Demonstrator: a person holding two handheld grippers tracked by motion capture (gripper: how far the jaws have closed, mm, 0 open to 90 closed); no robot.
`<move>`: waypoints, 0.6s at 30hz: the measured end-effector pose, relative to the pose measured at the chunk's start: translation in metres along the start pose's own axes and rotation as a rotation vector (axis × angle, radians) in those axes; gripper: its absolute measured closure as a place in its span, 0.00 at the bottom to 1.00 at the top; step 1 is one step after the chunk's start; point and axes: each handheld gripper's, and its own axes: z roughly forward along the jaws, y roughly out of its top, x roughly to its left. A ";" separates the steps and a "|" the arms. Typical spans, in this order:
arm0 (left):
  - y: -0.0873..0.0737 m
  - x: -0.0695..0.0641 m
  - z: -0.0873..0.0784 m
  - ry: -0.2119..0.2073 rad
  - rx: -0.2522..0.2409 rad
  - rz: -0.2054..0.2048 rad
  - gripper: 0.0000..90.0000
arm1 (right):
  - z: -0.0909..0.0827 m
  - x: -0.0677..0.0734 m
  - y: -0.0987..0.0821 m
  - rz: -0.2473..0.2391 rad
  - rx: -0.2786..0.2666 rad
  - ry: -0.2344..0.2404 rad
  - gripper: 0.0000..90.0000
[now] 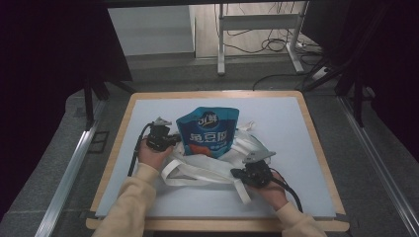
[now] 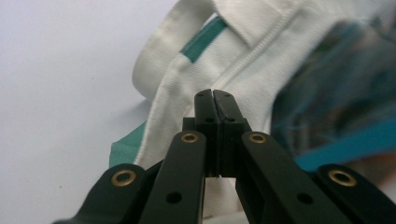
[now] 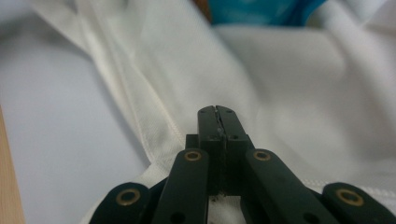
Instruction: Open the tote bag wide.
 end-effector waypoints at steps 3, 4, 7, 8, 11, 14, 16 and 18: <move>0.000 0.002 0.002 0.000 -0.016 -0.025 1.00 | 0.003 0.002 -0.006 0.002 0.008 0.001 0.99; 0.001 0.002 0.003 0.009 -0.014 -0.024 1.00 | 0.004 0.003 -0.008 0.001 0.011 0.000 0.99; 0.001 0.002 0.004 0.006 -0.014 -0.025 1.00 | 0.004 0.004 -0.009 0.006 0.011 -0.003 0.99; 0.001 0.002 0.003 0.008 -0.016 -0.023 1.00 | 0.004 0.004 -0.010 0.005 0.010 -0.003 0.99; 0.000 0.001 0.001 0.002 -0.022 -0.011 1.00 | 0.004 0.003 -0.010 0.013 0.007 0.002 0.99; 0.001 -0.001 -0.005 -0.015 -0.034 0.002 1.00 | 0.004 0.003 -0.009 0.008 -0.001 -0.003 0.99; 0.001 -0.002 -0.007 -0.019 -0.042 0.004 1.00 | 0.003 0.003 -0.009 0.011 -0.003 -0.004 0.99; 0.001 -0.004 -0.013 -0.030 -0.050 0.016 1.00 | 0.002 0.002 -0.008 0.011 -0.014 -0.003 0.99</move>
